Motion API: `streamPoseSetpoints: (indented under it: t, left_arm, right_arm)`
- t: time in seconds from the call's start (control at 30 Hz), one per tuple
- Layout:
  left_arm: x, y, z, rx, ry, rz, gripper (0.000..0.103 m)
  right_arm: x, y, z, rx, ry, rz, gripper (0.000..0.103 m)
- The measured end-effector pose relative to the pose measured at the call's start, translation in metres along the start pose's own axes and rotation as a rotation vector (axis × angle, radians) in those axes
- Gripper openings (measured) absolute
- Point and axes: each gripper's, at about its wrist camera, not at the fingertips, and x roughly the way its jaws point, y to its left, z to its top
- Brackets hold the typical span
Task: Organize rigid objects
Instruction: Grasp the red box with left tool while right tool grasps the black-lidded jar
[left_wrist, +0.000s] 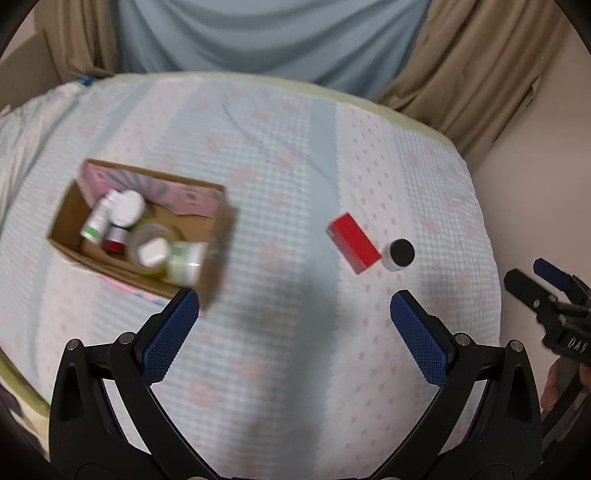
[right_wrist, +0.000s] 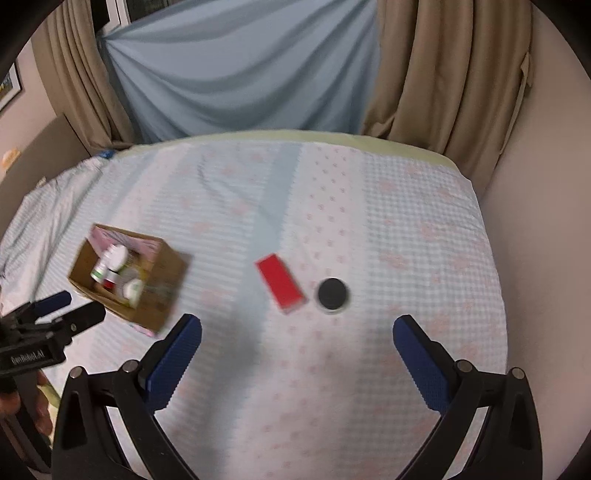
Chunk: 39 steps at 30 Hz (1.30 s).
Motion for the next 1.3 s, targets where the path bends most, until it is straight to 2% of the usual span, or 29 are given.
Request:
streamPoseSetpoints:
  t: [0.13, 0.3, 0.47, 0.67, 0.7, 0.77, 0.83, 0.9, 0.93, 1.0, 1.1, 1.13, 1.17, 1.27, 1.3]
  left_arm:
    - [0.052, -0.029, 0.011, -0.025, 0.048, -0.010, 0.103]
    - [0.128, -0.048, 0.027, -0.043, 0.114, -0.015, 0.103]
    - [0.208, -0.060, 0.037, -0.120, 0.195, -0.030, 0.103]
    - [0.275, -0.073, 0.043, -0.193, 0.270, -0.002, 0.102]
    - [0.283, -0.074, 0.044, -0.200, 0.281, 0.003, 0.101]
    - [0.298, -0.076, 0.045, -0.211, 0.299, 0.015, 0.098]
    - [0.309, -0.077, 0.044, -0.218, 0.315, 0.027, 0.089]
    - [0.316, -0.077, 0.043, -0.231, 0.326, 0.033, 0.087]
    - [0.319, -0.076, 0.041, -0.237, 0.332, 0.034, 0.079]
    - [0.323, -0.077, 0.041, -0.241, 0.340, 0.040, 0.079]
    - [0.324, -0.083, 0.043, -0.221, 0.344, 0.027, 0.067]
    - [0.325, -0.085, 0.044, -0.211, 0.345, 0.016, 0.058]
    - [0.325, -0.088, 0.045, -0.201, 0.350, 0.000, 0.054]
    - [0.328, -0.092, 0.049, -0.185, 0.368, -0.003, 0.053]
    - [0.328, -0.091, 0.049, -0.194, 0.372, -0.013, 0.052]
  right_arm:
    - [0.035, -0.029, -0.003, -0.037, 0.012, 0.014, 0.103]
    - [0.090, -0.052, -0.007, -0.095, 0.013, 0.025, 0.103]
    - [0.145, -0.059, -0.014, -0.165, 0.006, 0.041, 0.103]
    - [0.196, -0.054, -0.024, -0.286, 0.015, 0.091, 0.103]
    - [0.204, -0.053, -0.025, -0.300, 0.020, 0.093, 0.103]
    - [0.219, -0.053, -0.027, -0.328, 0.035, 0.103, 0.093]
    - [0.233, -0.052, -0.028, -0.345, 0.057, 0.112, 0.088]
    - [0.243, -0.053, -0.029, -0.363, 0.065, 0.118, 0.088]
    - [0.246, -0.052, -0.029, -0.377, 0.062, 0.123, 0.088]
    - [0.249, -0.050, -0.028, -0.395, 0.056, 0.125, 0.088]
    - [0.254, -0.046, -0.026, -0.426, 0.056, 0.127, 0.088]
    - [0.256, -0.045, -0.025, -0.436, 0.057, 0.128, 0.082]
    - [0.258, -0.044, -0.024, -0.442, 0.063, 0.130, 0.070]
    - [0.267, -0.041, -0.023, -0.467, 0.096, 0.130, 0.053]
    - [0.268, -0.040, -0.024, -0.474, 0.102, 0.134, 0.053]
